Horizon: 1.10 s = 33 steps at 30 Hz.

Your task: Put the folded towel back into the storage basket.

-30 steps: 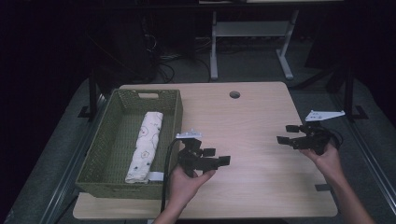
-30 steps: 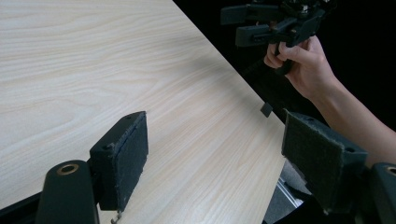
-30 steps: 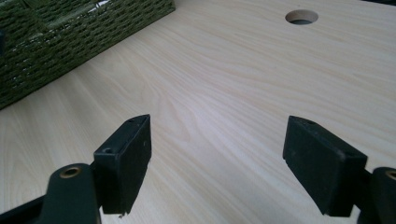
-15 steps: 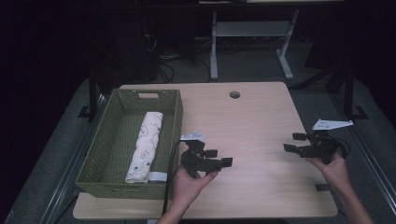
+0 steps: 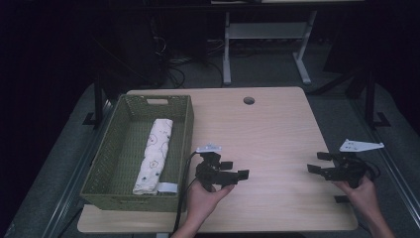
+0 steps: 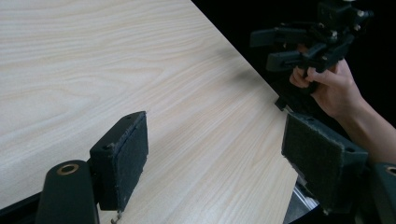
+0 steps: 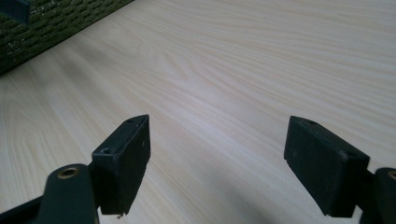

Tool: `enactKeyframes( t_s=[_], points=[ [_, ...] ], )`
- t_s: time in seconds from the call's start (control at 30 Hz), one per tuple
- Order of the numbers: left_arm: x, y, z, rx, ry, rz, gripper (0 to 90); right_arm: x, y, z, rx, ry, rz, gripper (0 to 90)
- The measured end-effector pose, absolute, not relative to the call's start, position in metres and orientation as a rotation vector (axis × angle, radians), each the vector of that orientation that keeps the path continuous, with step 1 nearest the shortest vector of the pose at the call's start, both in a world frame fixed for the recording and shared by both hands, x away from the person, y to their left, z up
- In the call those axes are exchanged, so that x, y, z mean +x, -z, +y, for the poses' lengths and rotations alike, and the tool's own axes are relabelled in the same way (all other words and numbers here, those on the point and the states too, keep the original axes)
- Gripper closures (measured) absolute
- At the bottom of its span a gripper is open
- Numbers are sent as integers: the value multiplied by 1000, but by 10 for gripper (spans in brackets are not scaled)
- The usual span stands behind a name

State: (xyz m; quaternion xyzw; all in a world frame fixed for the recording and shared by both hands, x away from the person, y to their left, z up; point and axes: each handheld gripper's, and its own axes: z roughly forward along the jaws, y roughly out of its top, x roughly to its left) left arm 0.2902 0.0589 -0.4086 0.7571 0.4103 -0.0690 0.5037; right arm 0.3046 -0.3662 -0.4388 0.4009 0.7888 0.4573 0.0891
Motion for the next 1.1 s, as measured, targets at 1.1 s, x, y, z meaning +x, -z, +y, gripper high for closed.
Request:
enactKeyframes(
  t_s=[1.1],
  points=[
    [280,422,59,1825,147,986,224,253,459,-369,1231,-1381,2321,207]
  ],
)
